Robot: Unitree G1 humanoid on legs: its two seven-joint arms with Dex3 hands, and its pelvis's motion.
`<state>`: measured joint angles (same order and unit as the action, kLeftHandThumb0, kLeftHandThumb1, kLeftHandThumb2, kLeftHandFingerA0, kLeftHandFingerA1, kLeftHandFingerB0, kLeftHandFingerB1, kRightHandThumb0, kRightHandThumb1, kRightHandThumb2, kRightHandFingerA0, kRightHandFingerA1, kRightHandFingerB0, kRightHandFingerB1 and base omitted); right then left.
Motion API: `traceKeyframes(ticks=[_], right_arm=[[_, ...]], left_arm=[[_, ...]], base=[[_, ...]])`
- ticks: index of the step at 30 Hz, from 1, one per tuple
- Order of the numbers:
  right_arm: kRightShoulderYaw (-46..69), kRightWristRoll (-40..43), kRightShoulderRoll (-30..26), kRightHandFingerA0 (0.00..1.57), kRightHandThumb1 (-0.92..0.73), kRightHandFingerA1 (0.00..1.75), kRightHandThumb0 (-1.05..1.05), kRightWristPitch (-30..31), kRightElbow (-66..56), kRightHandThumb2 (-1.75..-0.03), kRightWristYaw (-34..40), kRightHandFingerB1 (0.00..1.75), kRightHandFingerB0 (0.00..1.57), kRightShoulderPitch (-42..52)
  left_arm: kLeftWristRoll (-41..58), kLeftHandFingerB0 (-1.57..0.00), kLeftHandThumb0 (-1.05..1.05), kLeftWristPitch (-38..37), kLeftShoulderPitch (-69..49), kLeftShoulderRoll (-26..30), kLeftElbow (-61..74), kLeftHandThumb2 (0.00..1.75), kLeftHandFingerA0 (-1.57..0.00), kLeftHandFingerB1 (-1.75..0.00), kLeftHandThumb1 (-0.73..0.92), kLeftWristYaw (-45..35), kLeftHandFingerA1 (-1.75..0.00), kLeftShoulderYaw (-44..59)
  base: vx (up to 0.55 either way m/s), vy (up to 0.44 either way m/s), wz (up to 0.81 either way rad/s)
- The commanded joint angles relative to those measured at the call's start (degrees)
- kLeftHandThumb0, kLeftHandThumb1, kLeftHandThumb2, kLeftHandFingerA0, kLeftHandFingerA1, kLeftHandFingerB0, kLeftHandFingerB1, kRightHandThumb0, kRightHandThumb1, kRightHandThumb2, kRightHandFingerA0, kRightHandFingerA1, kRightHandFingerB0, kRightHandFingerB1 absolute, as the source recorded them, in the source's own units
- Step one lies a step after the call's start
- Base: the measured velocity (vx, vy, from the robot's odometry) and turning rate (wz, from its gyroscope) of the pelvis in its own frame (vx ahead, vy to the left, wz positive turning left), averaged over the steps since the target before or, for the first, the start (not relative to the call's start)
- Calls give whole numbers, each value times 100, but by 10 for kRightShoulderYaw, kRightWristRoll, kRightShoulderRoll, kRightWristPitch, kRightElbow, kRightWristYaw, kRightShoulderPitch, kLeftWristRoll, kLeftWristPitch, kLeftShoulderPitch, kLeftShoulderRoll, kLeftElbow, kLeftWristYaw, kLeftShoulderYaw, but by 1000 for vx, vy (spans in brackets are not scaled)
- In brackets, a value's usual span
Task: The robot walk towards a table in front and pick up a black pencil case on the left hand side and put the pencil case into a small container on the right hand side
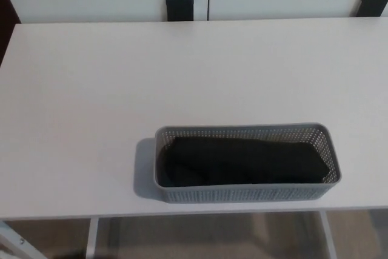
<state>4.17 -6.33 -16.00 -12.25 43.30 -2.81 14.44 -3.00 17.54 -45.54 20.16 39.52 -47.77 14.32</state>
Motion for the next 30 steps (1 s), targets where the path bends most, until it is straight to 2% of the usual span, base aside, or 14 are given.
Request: traceKeyframes(ticks=[1, 2, 6, 8, 10, 13, 14, 21, 22, 23, 27, 28, 29, 30], right_arm=[[6, 12, -6, 68, -67, 52, -26, -81, 64, -59, -14, 44, 54, 29], [5, 10, -7, 69, -66, 53, -27, -85, 69, -59, -12, 44, 55, 27], [7, 13, -5, 70, -65, 53, -26, -88, 70, -59, -10, 44, 54, 25], [5, 11, -4, 69, -66, 52, -25, -90, 67, -59, -7, 43, 53, 28], [5, 14, 6, 68, -65, 52, -25, -94, 70, -59, -8, 44, 53, 28], [1, 8, 8, 68, -65, 51, -27, -98, 77, -59, 0, 43, 53, 25], [0, 8, 9, 66, -66, 51, -25, -94, 64, -59, 2, 42, 52, 29], [0, 3, 5, 59, -68, 50, -26, -85, 63, -60, 14, 39, 42, -3], [0, 4, 7, 60, -68, 50, -27, -81, 55, -60, 15, 38, 40, 0], [2, 7, 8, 58, -69, 50, -26, -84, 46, -60, 11, 39, 40, 7], [-2, 1, 8, 57, -69, 48, -25, -83, 30, -60, 15, 39, 41, 22], [-2, 1, 9, 58, -69, 49, -24, -83, 30, -60, 16, 39, 41, 28], [-1, 2, 10, 59, -69, 49, -23, -84, 34, -60, 16, 39, 41, 26], [-1, 3, 11, 58, -70, 49, -23, -84, 42, -60, 18, 39, 41, 21]], left_arm=[[16, -15, -73, -249, -79, 139, -267, 92, -32, -42, 60, -159, -54, -59], [-3, -23, -72, -219, -25, 140, -298, 64, -46, -29, 80, -148, -42, -92], [-20, -28, -68, -116, 93, 103, -393, 62, -44, -31, 74, -93, -41, -136], [-23, -19, -67, -65, 177, 21, -510, 83, -31, -42, 54, 13, -50, -125], [-39, -7, -67, -97, 233, -5, -604, 82, -14, -38, 54, 80, -44, -120], [-65, -16, -65, -193, 286, -50, -737, 59, -32, -29, 58, 255, -47, -91], [-91, -7, -67, -229, 289, -44, -771, 83, -21, -39, 52, 309, -50, -97], [-45, -6, -72, -224, 334, -15, -850, 82, -18, -33, 52, 310, -47, -51], [-37, -11, -65, -222, 336, -7, -856, 61, -22, -22, 63, 301, -40, -44], [-33, -5, -71, -221, 338, -3, -863, 83, -17, -32, 52, 302, -47, -41], [-54, -6, -71, -257, 340, 2, -891, 82, -18, -36, 51, 319, -47, -66], [-47, -14, -66, -264, 339, -2, -902, 58, -25, -26, 57, 313, -37, -65], [-48, -9, -69, -271, 339, -4, -907, 78, -21, -36, 49, 315, -46, -69], [-57, -14, -66, -282, 341, -2, -915, 58, -26, -25, 58, 321, -37, -80]], base=[[0, 0, 0], [0, 0, 0], [0, 0, 0], [0, 0, 0], [0, 0, 0], [0, 0, 0], [0, 0, 0], [0, 0, 0], [0, 0, 0], [0, 0, 0], [0, 0, 0], [0, 0, 0], [0, 0, 0], [0, 0, 0]])
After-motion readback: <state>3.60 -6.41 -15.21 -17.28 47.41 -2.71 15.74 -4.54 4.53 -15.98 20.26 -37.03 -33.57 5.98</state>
